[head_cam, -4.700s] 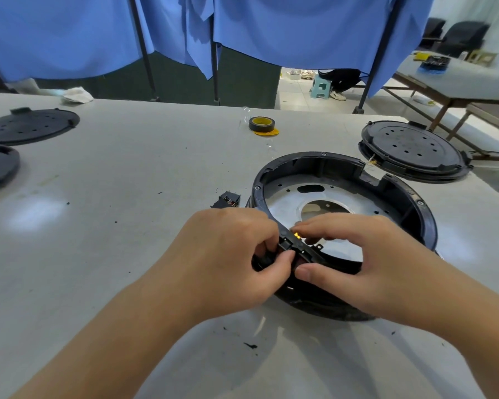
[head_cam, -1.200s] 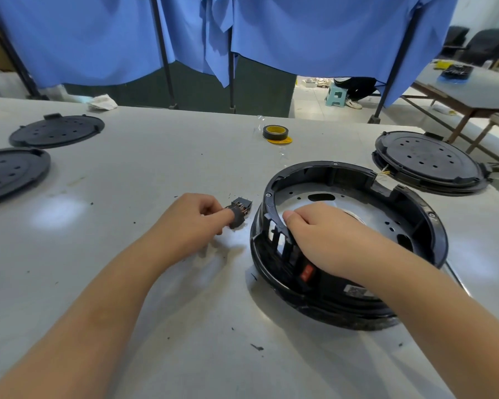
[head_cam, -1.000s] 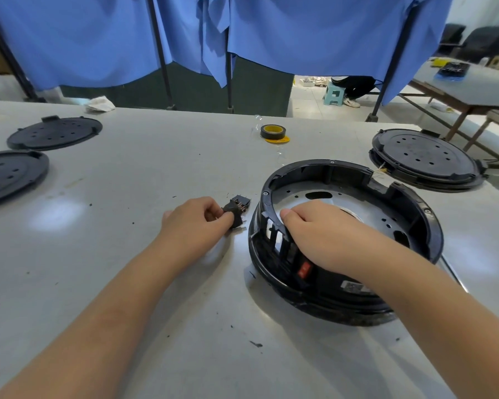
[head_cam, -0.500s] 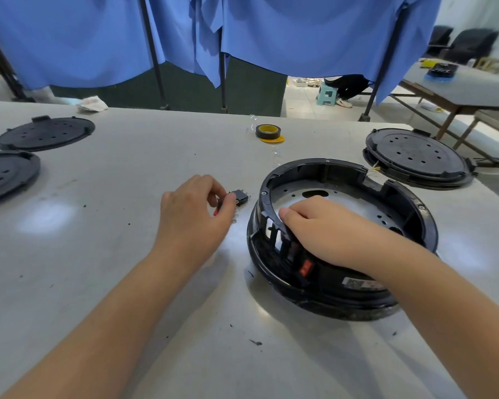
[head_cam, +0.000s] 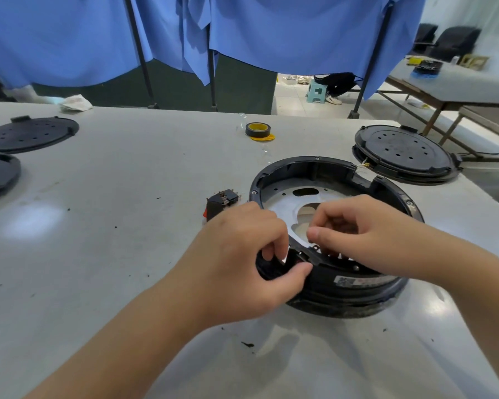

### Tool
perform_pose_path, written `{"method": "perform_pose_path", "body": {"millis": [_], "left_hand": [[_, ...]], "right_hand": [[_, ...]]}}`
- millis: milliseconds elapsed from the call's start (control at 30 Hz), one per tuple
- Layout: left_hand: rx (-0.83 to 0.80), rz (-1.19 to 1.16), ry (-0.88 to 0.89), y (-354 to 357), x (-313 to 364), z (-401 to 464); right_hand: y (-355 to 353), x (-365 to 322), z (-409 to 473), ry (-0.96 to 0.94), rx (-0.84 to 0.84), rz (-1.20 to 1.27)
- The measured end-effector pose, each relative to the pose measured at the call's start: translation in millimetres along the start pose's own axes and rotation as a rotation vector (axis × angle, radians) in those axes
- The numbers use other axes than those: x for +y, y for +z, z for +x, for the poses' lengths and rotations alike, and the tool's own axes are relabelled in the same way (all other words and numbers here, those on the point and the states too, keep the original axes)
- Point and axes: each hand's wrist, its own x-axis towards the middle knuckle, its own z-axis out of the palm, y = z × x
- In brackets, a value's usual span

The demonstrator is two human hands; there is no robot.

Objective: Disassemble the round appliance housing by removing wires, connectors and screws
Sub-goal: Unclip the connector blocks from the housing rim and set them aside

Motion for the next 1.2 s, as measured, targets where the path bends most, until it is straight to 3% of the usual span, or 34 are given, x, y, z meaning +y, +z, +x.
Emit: {"method": "perform_pose_path", "body": {"millis": [333,1200], "left_hand": [[-0.058,0.121,0.006,1.4,4.5,0.2],[-0.088,0.216,-0.157,2.8,14.7,-2.3]], "right_hand": [[-1.5,4.7,-4.3,-0.061,0.004,0.190],[-5.6,3.6,2.7,0.108,-0.081,0.412]]}}
